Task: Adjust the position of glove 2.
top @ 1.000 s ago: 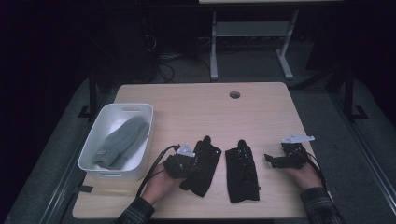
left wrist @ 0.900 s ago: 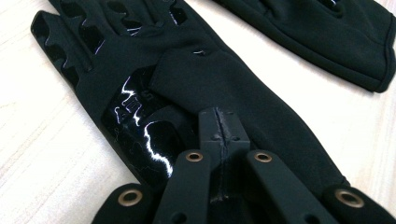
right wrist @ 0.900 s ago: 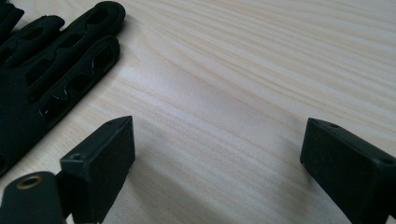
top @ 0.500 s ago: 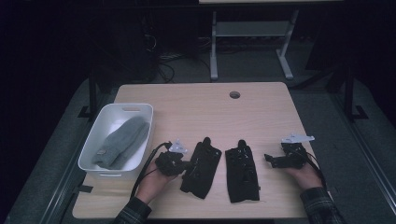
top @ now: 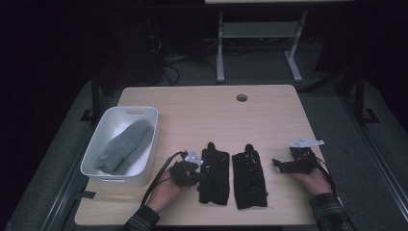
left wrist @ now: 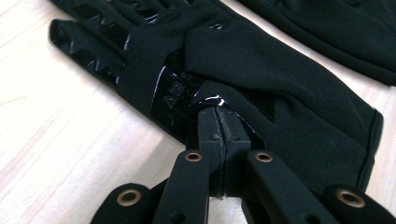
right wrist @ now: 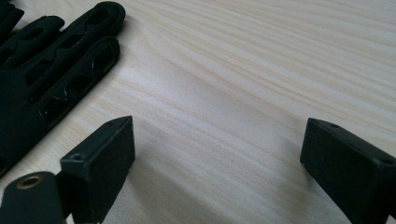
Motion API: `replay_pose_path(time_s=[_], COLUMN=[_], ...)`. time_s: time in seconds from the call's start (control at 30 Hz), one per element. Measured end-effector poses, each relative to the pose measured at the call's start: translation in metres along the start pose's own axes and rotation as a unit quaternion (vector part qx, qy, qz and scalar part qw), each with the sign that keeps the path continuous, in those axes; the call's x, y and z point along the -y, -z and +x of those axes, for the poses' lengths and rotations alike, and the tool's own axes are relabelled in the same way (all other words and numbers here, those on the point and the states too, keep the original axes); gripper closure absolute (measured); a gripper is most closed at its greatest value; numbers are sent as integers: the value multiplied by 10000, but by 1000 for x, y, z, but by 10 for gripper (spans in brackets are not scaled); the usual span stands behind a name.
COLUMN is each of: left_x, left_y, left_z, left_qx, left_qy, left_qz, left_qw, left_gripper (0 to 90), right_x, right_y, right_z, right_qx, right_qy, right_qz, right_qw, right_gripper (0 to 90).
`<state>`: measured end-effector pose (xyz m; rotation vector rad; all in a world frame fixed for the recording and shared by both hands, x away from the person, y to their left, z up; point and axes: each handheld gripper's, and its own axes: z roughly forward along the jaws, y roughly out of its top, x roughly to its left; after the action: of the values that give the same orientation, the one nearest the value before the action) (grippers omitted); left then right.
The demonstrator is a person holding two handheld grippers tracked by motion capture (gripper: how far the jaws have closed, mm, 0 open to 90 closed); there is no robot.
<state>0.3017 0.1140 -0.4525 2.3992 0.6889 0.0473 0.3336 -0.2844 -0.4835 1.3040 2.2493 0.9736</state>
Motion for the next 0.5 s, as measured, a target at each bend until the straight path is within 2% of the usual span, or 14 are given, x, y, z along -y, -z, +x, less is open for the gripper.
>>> replay_pose_path(time_s=[0.03, 0.13, 0.27, 0.3, 0.4, 0.5], left_x=[0, 0, -1, 0, 0, -2], left_y=[-1, 1, 7, 8, 8, 6], left_z=[-1, -1, 4, 6, 14, 22], left_qx=[17, 35, -113, -217, -356, -401], left_qy=[52, 37, 119, 189, 413, 583], left_qz=[-41, -25, -180, -243, -385, -515], left_qw=[10000, 10000, 9997, 9993, 9978, 9962], left_gripper=[888, 882, 759, 707, 576, 549], right_x=[0, 0, 0, 0, 0, 0], right_y=[0, 0, 0, 0, 0, 0], right_z=[0, 0, 0, 0, 0, 0], right_qx=[-2, 0, -2, -2, -3, -3], right_qy=[1, 0, 1, 3, 1, -6], right_qz=[-2, 0, 1, 1, 2, -1], right_qw=[10000, 10000, 10000, 10000, 10000, 10000], right_gripper=[98, 98, 98, 98, 98, 98])
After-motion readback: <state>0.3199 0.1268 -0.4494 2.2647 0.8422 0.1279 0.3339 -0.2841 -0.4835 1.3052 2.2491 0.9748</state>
